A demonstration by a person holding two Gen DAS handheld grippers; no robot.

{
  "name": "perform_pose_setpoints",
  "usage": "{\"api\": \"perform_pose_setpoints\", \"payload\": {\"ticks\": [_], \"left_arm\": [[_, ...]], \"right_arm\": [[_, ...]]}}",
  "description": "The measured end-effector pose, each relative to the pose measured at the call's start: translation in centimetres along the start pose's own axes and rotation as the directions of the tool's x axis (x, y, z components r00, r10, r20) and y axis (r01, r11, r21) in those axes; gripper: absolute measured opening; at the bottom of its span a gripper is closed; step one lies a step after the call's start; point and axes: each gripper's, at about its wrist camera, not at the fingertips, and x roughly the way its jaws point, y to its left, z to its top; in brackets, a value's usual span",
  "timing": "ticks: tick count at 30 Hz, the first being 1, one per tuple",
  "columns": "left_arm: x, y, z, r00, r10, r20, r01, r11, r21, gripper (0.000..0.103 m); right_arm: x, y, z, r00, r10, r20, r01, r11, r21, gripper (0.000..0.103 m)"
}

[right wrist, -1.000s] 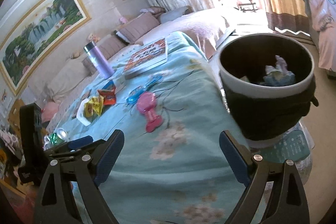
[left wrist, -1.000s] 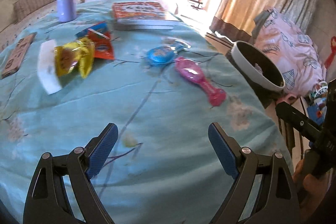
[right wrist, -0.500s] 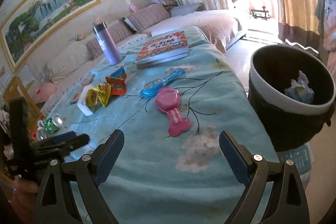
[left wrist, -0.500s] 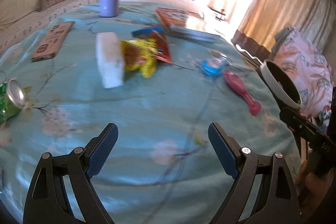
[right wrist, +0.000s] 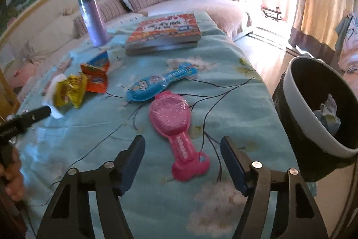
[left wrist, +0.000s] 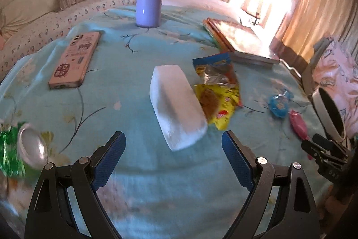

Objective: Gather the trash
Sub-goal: 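Grasp the pink hairbrush with the right tool while the left tool grasps the white foam block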

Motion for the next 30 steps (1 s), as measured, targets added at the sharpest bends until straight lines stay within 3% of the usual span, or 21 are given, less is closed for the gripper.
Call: {"api": "perform_pose_setpoints", "payload": {"ticks": [2, 4, 5, 7, 9, 10, 12, 16, 23, 30], "left_arm": [[0.9, 0.1, 0.2, 1.000, -0.006, -0.020, 0.006, 1.000, 0.012, 0.088], [1.6, 0.5, 0.3, 0.999, -0.022, -0.037, 0.023, 1.000, 0.014, 0.073], [1.9, 0.6, 0.4, 0.998, -0.031, -0.053, 0.032, 0.999, 0.012, 0.061], [1.8, 0.9, 0.3, 0.997, -0.050, -0.057, 0.051, 0.999, 0.014, 0.053], [1.2, 1.0, 0.0, 0.996, -0.078, -0.053, 0.080, 0.996, 0.033, 0.032], [0.8, 0.9, -0.2, 0.995, -0.088, -0.057, 0.090, 0.995, 0.046, 0.027], [-0.1, 0.7, -0.8, 0.995, -0.081, -0.051, 0.085, 0.993, 0.078, 0.027], [-2.0, 0.0, -1.9, 0.993, -0.115, -0.037, 0.119, 0.987, 0.111, 0.026], [-4.8, -3.2, -4.1, 0.983, -0.183, 0.002, 0.181, 0.974, 0.138, 0.026], [-6.0, -8.1, -5.4, 0.968, -0.250, 0.003, 0.246, 0.956, 0.160, 0.026]], "right_arm": [[0.9, 0.2, 0.2, 0.999, -0.025, -0.026, 0.025, 1.000, -0.007, 0.065], [1.4, 0.4, 0.5, 0.999, -0.043, -0.034, 0.042, 0.999, -0.017, 0.065], [1.5, 0.5, 0.6, 0.998, -0.052, -0.037, 0.052, 0.998, -0.024, 0.064], [1.8, 0.9, 0.8, 0.996, -0.079, -0.036, 0.078, 0.996, -0.039, 0.053], [1.8, 1.2, 0.8, 0.996, -0.085, -0.030, 0.084, 0.995, -0.049, 0.034], [1.7, 1.3, 0.8, 0.996, -0.085, -0.027, 0.083, 0.995, -0.054, 0.033], [1.5, 1.7, 0.7, 0.995, -0.096, -0.021, 0.094, 0.993, -0.064, 0.020], [0.9, 1.6, 0.2, 0.999, -0.050, -0.012, 0.050, 0.999, -0.020, 0.020], [-1.1, 0.5, -1.1, 0.995, 0.097, 0.012, -0.098, 0.992, 0.076, 0.020], [-3.7, -1.7, -2.4, 0.988, 0.149, 0.035, -0.152, 0.984, 0.095, 0.020]]}}
